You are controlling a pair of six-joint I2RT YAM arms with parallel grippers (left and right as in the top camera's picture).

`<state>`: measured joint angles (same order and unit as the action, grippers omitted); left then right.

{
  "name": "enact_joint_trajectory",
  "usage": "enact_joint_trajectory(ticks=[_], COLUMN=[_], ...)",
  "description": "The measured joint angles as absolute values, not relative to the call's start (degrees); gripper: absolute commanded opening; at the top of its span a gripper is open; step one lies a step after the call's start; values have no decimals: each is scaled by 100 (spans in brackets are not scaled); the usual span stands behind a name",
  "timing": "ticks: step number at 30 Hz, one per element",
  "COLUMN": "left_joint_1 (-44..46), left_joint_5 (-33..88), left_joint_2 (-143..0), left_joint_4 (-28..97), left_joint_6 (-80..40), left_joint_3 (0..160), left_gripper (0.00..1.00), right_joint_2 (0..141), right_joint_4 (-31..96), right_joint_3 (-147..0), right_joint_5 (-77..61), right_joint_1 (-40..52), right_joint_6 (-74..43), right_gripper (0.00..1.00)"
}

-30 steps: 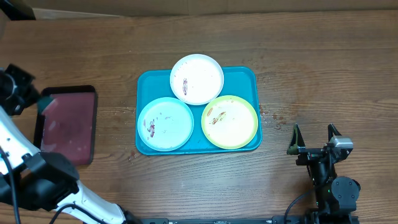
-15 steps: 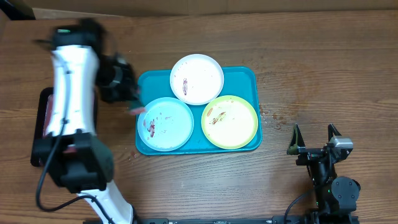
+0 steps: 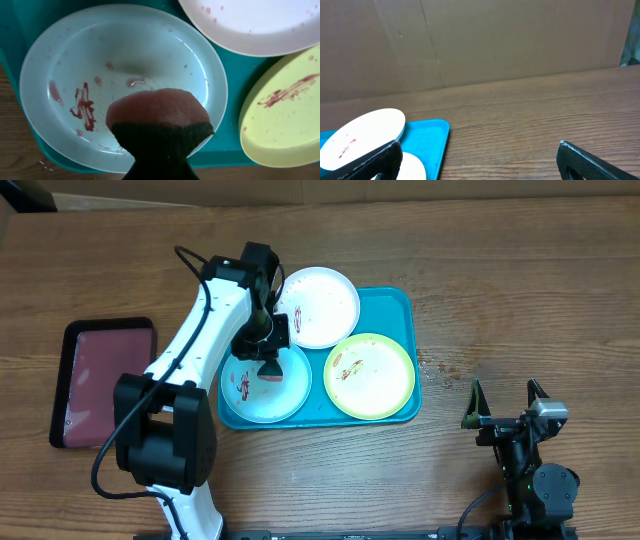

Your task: Clean dirty plates on tray and stack at the side

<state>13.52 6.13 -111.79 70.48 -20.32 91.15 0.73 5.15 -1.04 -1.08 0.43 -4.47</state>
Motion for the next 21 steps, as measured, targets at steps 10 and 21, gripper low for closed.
enact_joint_trajectory(ticks=[10,21], left_joint_1=[1347,1339], left_joint_5=[484,484], left_joint_2=[-11179,-11179], left_joint_4=[6788,6801], left_joint_6=[-2375,-2408], left_joint_3=[9115,9109], left_gripper=[4,4], right_joint_2=[78,75], right_joint_4=[379,-2952], right_joint_3=[-104,-257], right_joint_5=[-104,-1304], right_joint_1=[43,32], right_joint_6=[-449,-532], right_gripper=[100,100])
